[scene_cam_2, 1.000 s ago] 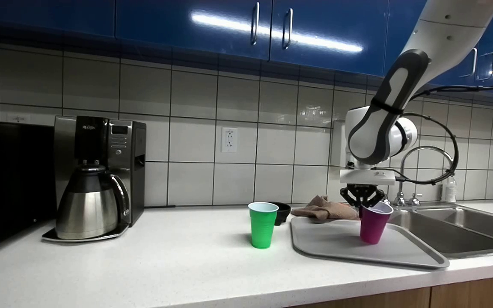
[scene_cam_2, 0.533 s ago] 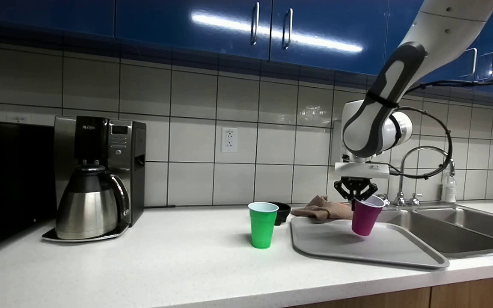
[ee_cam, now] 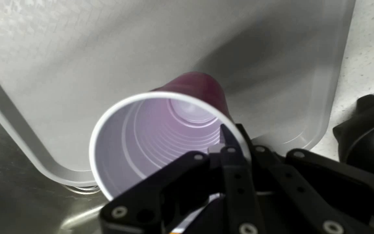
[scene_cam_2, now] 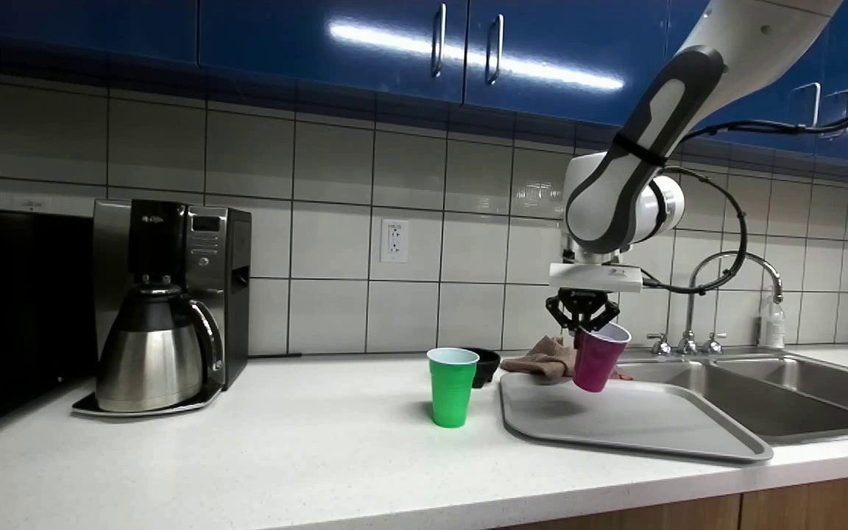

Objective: Remove the green and purple cups from the tray

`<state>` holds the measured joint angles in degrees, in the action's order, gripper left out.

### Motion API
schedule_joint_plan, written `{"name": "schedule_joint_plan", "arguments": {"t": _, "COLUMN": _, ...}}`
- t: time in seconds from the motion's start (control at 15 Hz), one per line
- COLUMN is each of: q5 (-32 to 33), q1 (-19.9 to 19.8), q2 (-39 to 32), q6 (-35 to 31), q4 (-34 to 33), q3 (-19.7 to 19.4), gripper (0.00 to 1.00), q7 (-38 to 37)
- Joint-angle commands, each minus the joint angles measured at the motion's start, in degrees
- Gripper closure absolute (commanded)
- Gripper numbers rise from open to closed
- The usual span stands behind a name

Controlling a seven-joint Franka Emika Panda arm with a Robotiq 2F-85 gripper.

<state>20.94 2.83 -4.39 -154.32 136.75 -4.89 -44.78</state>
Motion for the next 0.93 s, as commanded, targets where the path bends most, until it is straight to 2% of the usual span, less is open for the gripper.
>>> {"name": "schedule_joint_plan", "arguments": {"t": 0.0, "q5": -1.8, "q1": 0.9, "q2": 1.6, "q6": 3.1, "q4": -0.4, "q3": 2.2, "gripper": 1.0, "q7": 1.2}}
{"name": "schedule_joint_plan", "arguments": {"t": 0.87, "q5": -6.6, "q1": 4.7, "q2": 2.1, "q6": 6.7, "q4": 0.0, "q3": 7.7, "gripper": 1.0, "q7": 2.1}}
